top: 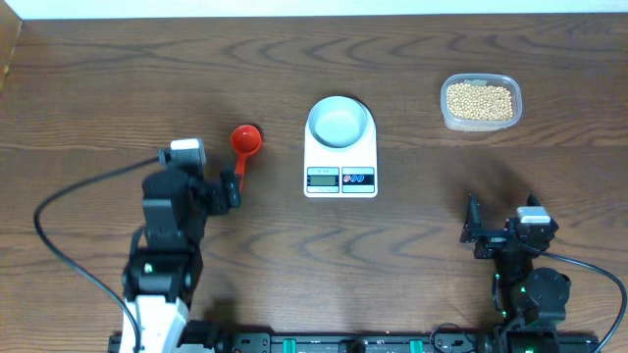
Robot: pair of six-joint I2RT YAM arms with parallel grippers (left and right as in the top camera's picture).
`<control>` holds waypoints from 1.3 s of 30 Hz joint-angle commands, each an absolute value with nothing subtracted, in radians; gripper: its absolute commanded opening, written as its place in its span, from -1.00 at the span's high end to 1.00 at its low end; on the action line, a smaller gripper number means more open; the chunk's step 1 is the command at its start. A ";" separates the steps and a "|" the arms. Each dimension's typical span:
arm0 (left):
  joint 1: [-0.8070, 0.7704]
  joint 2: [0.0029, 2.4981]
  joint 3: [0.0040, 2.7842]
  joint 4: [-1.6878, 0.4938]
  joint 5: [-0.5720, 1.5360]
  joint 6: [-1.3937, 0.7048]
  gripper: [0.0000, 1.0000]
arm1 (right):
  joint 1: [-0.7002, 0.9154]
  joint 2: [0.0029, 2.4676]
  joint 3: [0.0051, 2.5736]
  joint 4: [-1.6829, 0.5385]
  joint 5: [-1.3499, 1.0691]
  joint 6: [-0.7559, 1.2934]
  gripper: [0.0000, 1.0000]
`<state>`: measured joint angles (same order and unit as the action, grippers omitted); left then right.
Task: Scoop item into bowl and weigh 50g on scale
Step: 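Move the left gripper forward over the red scoop's cup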
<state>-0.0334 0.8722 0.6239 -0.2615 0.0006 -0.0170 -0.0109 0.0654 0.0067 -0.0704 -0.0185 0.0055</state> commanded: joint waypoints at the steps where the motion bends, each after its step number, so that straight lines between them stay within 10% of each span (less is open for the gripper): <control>1: -0.027 0.988 0.790 -0.333 0.009 0.017 -0.85 | -0.006 0.066 0.006 -0.075 -0.010 -0.009 -0.98; 21: -0.027 1.549 1.495 -0.787 0.034 0.086 -0.85 | -0.006 0.066 0.006 -0.075 -0.010 -0.009 -0.98; 39: -0.027 1.811 1.562 -0.847 -0.001 0.123 -0.85 | -0.006 0.066 0.006 -0.075 -0.010 -0.009 -0.98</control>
